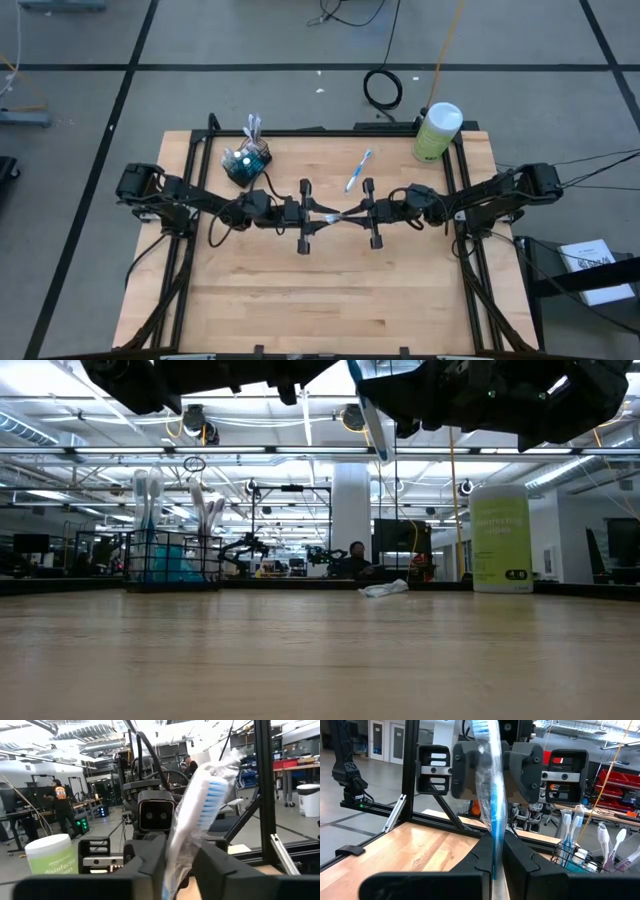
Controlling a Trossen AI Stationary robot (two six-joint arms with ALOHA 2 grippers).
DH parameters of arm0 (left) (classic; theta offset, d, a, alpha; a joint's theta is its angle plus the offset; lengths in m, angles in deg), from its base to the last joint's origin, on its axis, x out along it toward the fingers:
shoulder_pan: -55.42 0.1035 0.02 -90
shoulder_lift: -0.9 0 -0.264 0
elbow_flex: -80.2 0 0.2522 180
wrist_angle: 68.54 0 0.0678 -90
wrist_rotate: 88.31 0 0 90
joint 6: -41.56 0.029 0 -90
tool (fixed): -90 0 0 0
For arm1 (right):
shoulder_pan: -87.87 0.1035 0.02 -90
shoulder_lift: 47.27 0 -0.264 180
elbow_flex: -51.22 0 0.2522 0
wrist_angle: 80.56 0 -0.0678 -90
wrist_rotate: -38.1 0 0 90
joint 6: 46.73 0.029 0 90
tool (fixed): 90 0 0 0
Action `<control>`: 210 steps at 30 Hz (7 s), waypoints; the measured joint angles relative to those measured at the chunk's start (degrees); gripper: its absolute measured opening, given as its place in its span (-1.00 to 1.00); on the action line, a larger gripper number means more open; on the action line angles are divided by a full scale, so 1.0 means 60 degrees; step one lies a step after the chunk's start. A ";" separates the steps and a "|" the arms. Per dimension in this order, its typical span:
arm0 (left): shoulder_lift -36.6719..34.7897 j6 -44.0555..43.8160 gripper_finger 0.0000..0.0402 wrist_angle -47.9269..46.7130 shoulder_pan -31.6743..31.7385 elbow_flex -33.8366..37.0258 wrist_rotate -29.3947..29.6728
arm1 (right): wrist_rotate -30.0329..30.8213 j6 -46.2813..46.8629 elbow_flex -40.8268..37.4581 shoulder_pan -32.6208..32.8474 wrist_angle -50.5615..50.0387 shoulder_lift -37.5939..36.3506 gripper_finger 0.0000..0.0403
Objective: Pick & Place toothbrushing station
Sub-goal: Put the blue toothbrush into the left compartment of the wire organizer
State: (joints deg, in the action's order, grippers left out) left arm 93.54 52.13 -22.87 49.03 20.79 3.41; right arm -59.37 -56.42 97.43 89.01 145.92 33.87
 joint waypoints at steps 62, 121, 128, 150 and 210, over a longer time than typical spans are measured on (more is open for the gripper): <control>-0.9752 -0.5184 -0.91 -1.0538 -0.0362 0.4623 1.2877 | 0.2055 0.0998 -0.0007 -0.0014 -0.3652 -0.2102 -0.07; -0.8448 -0.5274 0.33 -0.9106 0.0836 0.4608 0.9758 | 0.2047 0.1002 -0.0007 -0.0014 -0.3732 -0.2095 -0.07; -0.9069 -0.4715 0.33 -0.7927 0.0413 0.4608 0.9787 | 0.3172 0.0978 -0.0007 -0.0006 -0.3911 -0.2095 -0.07; -0.7771 -0.2743 0.33 -0.3601 -0.0064 0.4608 0.8723 | 0.3262 0.4856 0.2318 -0.3033 -0.6339 0.3316 -0.07; -0.7537 -0.3110 0.33 -0.3948 0.0006 0.4608 0.8723 | 0.3635 0.3384 -0.1402 -0.3671 -0.6765 0.0874 -0.70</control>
State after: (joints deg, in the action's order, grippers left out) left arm 48.32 33.47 -46.56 49.07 48.44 55.75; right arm -37.55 -36.12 89.01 66.98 105.33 39.12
